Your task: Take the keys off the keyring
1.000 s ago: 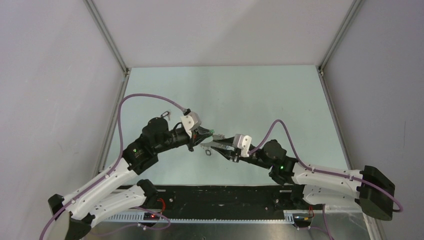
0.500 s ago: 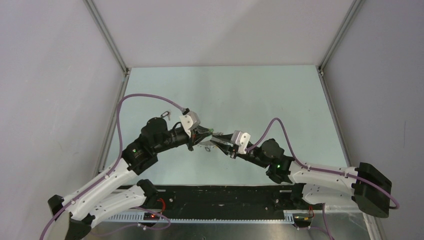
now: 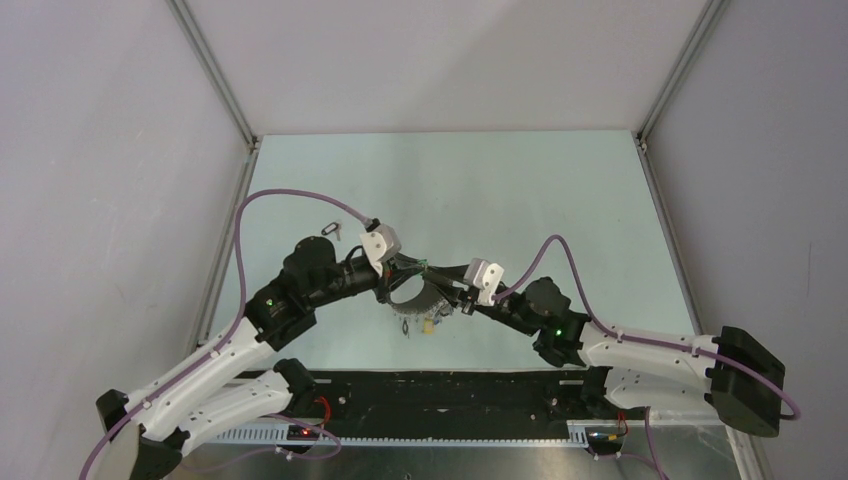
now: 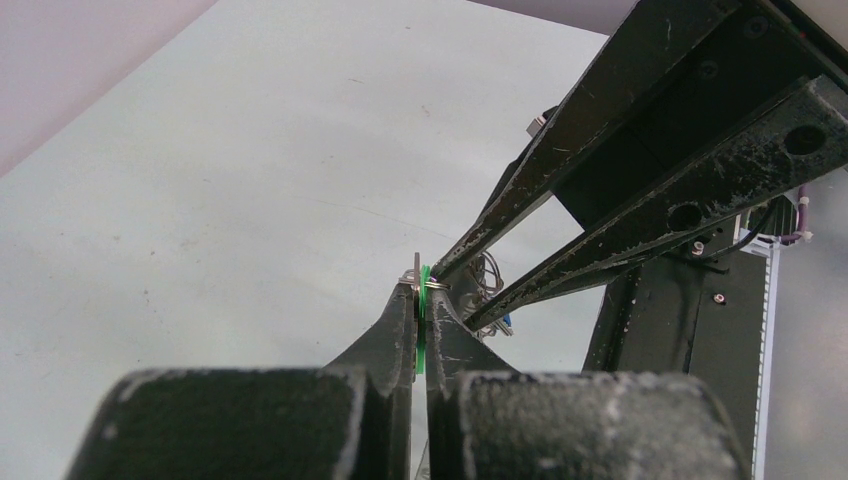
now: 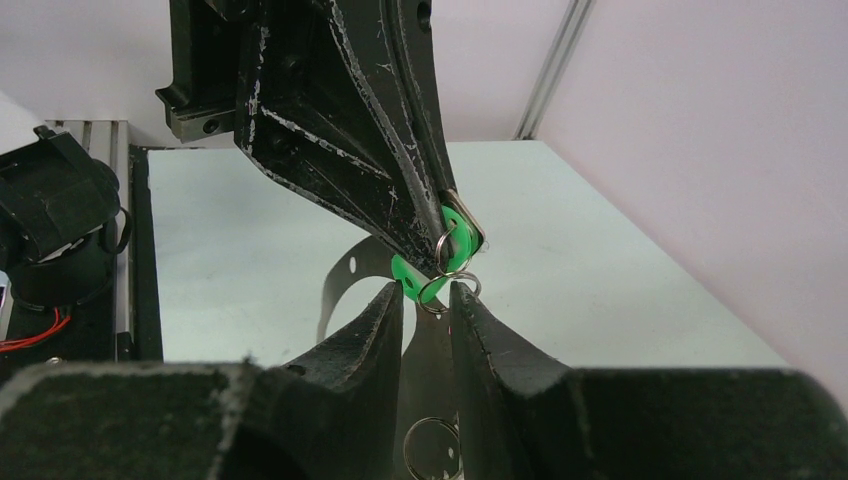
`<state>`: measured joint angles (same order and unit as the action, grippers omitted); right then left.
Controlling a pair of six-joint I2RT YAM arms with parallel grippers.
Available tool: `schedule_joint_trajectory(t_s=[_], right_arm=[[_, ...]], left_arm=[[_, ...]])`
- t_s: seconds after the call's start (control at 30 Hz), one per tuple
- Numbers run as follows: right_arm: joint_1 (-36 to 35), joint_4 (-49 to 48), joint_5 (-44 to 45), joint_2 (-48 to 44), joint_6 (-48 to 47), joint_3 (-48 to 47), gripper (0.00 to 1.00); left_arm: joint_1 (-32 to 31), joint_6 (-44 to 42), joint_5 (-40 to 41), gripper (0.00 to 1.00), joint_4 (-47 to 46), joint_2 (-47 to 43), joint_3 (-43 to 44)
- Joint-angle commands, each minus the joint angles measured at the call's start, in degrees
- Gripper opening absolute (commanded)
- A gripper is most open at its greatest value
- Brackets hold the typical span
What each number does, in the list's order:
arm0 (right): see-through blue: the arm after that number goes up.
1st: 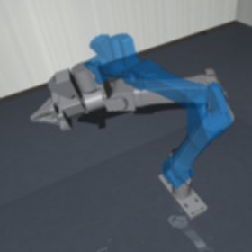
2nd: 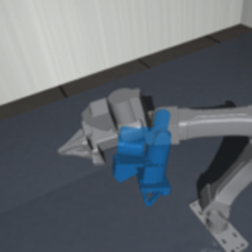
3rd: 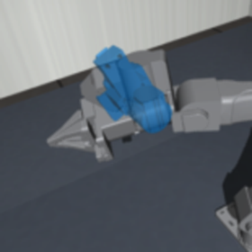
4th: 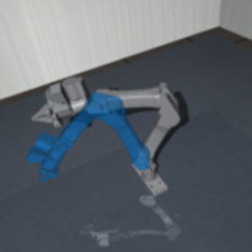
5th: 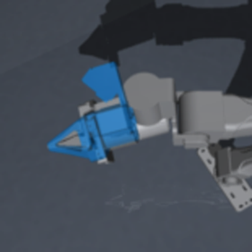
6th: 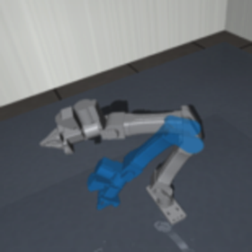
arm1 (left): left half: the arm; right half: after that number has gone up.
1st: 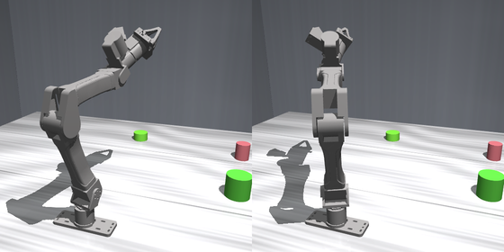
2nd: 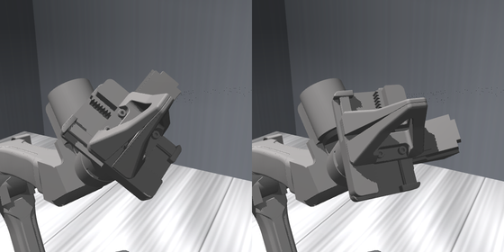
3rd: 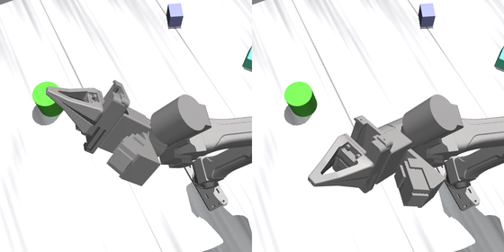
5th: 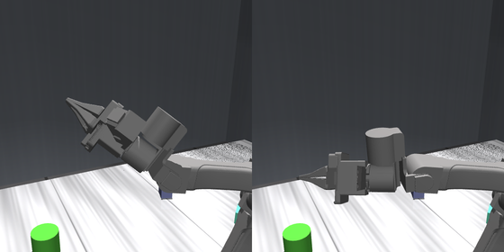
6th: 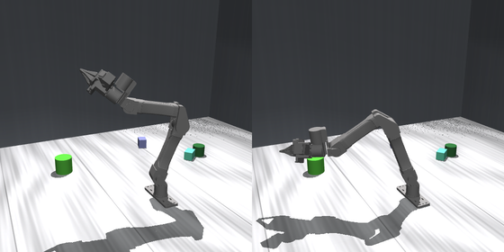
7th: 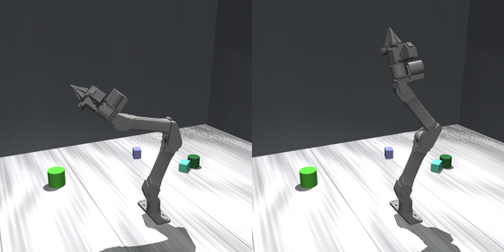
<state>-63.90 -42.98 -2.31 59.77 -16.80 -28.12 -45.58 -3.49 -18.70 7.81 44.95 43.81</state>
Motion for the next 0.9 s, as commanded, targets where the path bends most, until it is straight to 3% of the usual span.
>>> schedule_joint_trajectory(t_s=[0.0,0.3,0.43,0.6,0.87], right_arm=[[0.23,-1.97,0.78,-0.55,-0.87,-2.73,0.29],[0.54,-6.84,-1.07,3.24,-0.23,-3.10,0.29],[0.51,-7.31,-0.58,4.41,-0.15,-3.89,0.20],[-0.34,-5.78,0.94,4.00,-0.68,-4.05,0.00],[-2.64,-2.30,5.89,0.89,-3.36,-2.71,0.00]], left_arm=[[0.17,-0.23,-0.18,0.00,-4.28,-1.20,0.47],[0.11,-0.21,-0.67,0.00,-4.51,-1.92,0.44],[0.17,-0.14,-0.36,0.00,-5.25,-2.86,-0.12],[0.11,0.11,0.26,0.00,-5.31,-3.07,-0.22],[0.20,2.43,4.52,0.00,-5.31,-2.63,-0.20]])
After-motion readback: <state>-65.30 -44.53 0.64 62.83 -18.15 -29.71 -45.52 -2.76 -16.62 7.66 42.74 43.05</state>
